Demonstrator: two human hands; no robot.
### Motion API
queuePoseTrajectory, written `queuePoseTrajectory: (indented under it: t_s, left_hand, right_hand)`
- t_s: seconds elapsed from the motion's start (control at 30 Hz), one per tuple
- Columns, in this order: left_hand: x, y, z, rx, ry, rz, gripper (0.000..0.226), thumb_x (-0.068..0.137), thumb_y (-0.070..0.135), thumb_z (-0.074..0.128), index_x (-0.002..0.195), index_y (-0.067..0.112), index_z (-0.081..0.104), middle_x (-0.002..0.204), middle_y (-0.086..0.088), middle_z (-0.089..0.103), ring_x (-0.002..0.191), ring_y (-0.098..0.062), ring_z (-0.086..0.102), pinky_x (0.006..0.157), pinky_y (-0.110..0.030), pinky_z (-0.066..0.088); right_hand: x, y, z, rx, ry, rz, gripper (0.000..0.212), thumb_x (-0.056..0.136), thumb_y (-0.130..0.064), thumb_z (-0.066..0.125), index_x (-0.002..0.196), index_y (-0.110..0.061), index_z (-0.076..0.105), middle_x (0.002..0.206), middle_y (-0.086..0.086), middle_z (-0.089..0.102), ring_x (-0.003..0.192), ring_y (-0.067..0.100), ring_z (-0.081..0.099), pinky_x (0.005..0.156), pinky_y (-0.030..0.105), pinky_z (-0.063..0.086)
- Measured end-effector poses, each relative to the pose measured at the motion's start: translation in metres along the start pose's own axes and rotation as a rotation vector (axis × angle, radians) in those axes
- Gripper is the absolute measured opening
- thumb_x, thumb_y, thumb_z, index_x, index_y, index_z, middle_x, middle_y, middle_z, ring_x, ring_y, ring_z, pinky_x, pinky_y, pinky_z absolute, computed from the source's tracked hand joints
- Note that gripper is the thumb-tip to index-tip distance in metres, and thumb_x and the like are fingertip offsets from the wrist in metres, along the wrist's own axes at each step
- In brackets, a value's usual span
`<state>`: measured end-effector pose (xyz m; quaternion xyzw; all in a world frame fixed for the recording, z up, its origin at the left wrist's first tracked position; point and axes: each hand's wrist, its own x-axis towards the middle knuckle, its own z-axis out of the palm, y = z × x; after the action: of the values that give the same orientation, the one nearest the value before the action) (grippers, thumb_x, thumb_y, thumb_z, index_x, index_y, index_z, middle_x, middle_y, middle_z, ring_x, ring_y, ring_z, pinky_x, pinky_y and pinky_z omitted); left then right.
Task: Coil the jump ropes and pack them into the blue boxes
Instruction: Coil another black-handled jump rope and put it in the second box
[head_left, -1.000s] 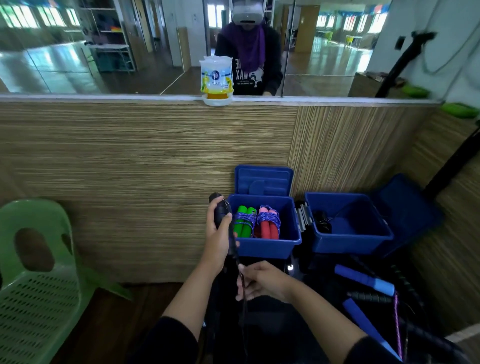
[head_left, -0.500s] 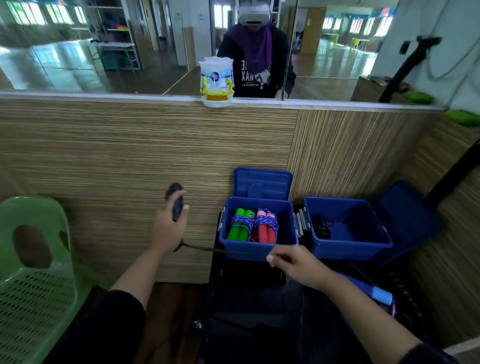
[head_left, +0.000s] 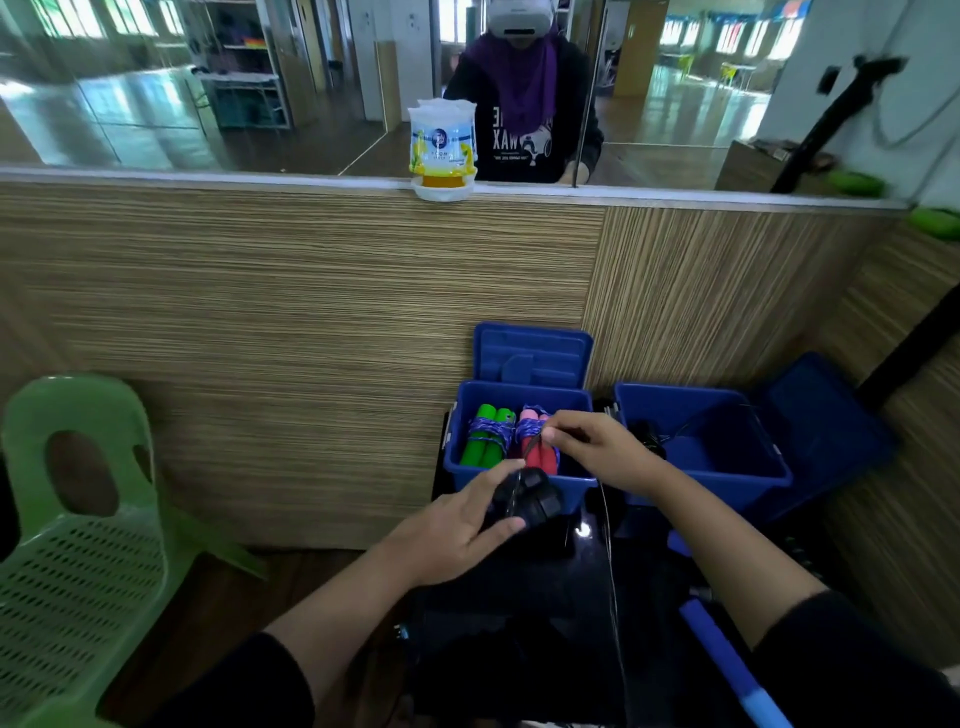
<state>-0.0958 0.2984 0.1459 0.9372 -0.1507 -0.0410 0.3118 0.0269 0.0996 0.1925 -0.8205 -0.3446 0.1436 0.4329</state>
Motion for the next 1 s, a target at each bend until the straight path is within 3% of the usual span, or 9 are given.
queuePoseTrajectory:
  t_s: [0.1, 0.17, 0.23, 0.3, 0.43, 0.53, 0.63, 0.87, 1.0]
  left_hand:
    - [-0.004, 0.015, -0.005, 0.013, 0.02, 0.071, 0.057, 0.094, 0.061, 0.03, 0.141, 0.056, -0.002, 0.151, 0.006, 0.036, 0.123, -0.015, 0.052, 0.102, -0.034, 0.042]
    - [-0.002, 0.019, -0.009, -0.018, 0.084, 0.114, 0.057, 0.096, 0.059, 0.031, 0.144, 0.048, 0.003, 0.149, 0.006, 0.036, 0.124, -0.012, 0.05, 0.103, -0.033, 0.042]
    - [0.005, 0.016, -0.014, -0.093, 0.19, 0.137, 0.059, 0.095, 0.056, 0.031, 0.148, 0.033, 0.016, 0.144, 0.004, 0.04, 0.126, -0.007, 0.045, 0.106, -0.029, 0.038]
    - [0.01, 0.009, -0.019, -0.111, 0.307, 0.138, 0.061, 0.096, 0.053, 0.032, 0.145, 0.017, 0.032, 0.137, 0.001, 0.046, 0.125, -0.006, 0.044, 0.107, -0.026, 0.036]
    - [0.021, -0.007, -0.021, -0.124, 0.475, 0.038, 0.059, 0.093, 0.05, 0.034, 0.133, 0.008, 0.047, 0.127, -0.005, 0.055, 0.117, -0.01, 0.05, 0.101, -0.021, 0.037]
    - [0.032, -0.022, -0.026, -0.145, 0.687, -0.086, 0.054, 0.093, 0.047, 0.038, 0.124, 0.004, 0.052, 0.117, -0.007, 0.06, 0.108, -0.015, 0.054, 0.092, -0.021, 0.038]
    - [0.034, -0.036, -0.039, -0.174, 0.847, -0.32, 0.037, 0.099, 0.034, 0.046, 0.118, 0.003, 0.051, 0.106, -0.008, 0.055, 0.098, -0.02, 0.053, 0.077, -0.016, 0.031]
    - [0.016, -0.05, -0.004, 0.183, 0.428, -0.344, 0.067, 0.089, 0.061, 0.023, 0.125, 0.011, 0.048, 0.118, -0.012, 0.049, 0.098, -0.037, 0.061, 0.077, -0.043, 0.051]
    - [0.008, -0.039, 0.014, 0.201, 0.28, -0.163, 0.078, 0.088, 0.059, 0.015, 0.142, 0.009, 0.04, 0.139, -0.007, 0.046, 0.118, -0.029, 0.055, 0.097, -0.039, 0.046]
  right_hand:
    - [0.005, 0.0, 0.0, 0.088, -0.1, 0.031, 0.019, 0.096, -0.024, 0.051, 0.086, -0.018, 0.065, 0.072, -0.01, 0.06, 0.069, -0.003, 0.053, 0.07, 0.016, 0.041]
    - [0.008, 0.006, 0.005, 0.189, -0.141, 0.109, 0.018, 0.095, -0.025, 0.053, 0.093, -0.014, 0.067, 0.085, 0.014, 0.065, 0.078, 0.013, 0.056, 0.074, 0.027, 0.044]
    - [0.006, 0.01, 0.017, 0.332, -0.152, 0.19, 0.014, 0.093, -0.002, 0.05, 0.092, 0.004, 0.063, 0.085, 0.029, 0.061, 0.076, 0.026, 0.056, 0.072, 0.034, 0.045]
    - [0.002, 0.007, 0.036, 0.449, -0.115, 0.26, 0.018, 0.092, 0.005, 0.044, 0.081, 0.003, 0.057, 0.068, 0.018, 0.056, 0.061, 0.023, 0.05, 0.063, 0.031, 0.046]
    - [-0.006, -0.002, 0.078, 0.761, -0.118, 0.422, 0.017, 0.101, -0.021, 0.04, 0.092, -0.013, 0.053, 0.07, 0.009, 0.058, 0.062, 0.017, 0.058, 0.066, 0.034, 0.055]
    - [-0.017, -0.004, 0.104, 0.666, -0.174, 0.451, 0.018, 0.101, -0.023, 0.04, 0.109, -0.016, 0.054, 0.067, 0.005, 0.06, 0.063, 0.017, 0.066, 0.061, 0.028, 0.054]
    - [-0.031, -0.008, 0.122, 0.379, -0.179, 0.362, 0.02, 0.101, -0.018, 0.039, 0.099, -0.007, 0.055, 0.062, 0.004, 0.058, 0.053, 0.011, 0.059, 0.054, 0.023, 0.046]
    - [-0.012, -0.027, 0.083, -0.397, -0.159, -0.133, 0.019, 0.096, -0.022, 0.045, 0.088, -0.009, 0.057, 0.092, 0.013, 0.062, 0.087, 0.028, 0.056, 0.079, 0.039, 0.046]
    - [0.001, -0.027, 0.039, -0.387, -0.117, -0.19, 0.019, 0.096, -0.014, 0.05, 0.102, -0.003, 0.065, 0.098, 0.01, 0.064, 0.086, 0.013, 0.052, 0.077, 0.006, 0.036]
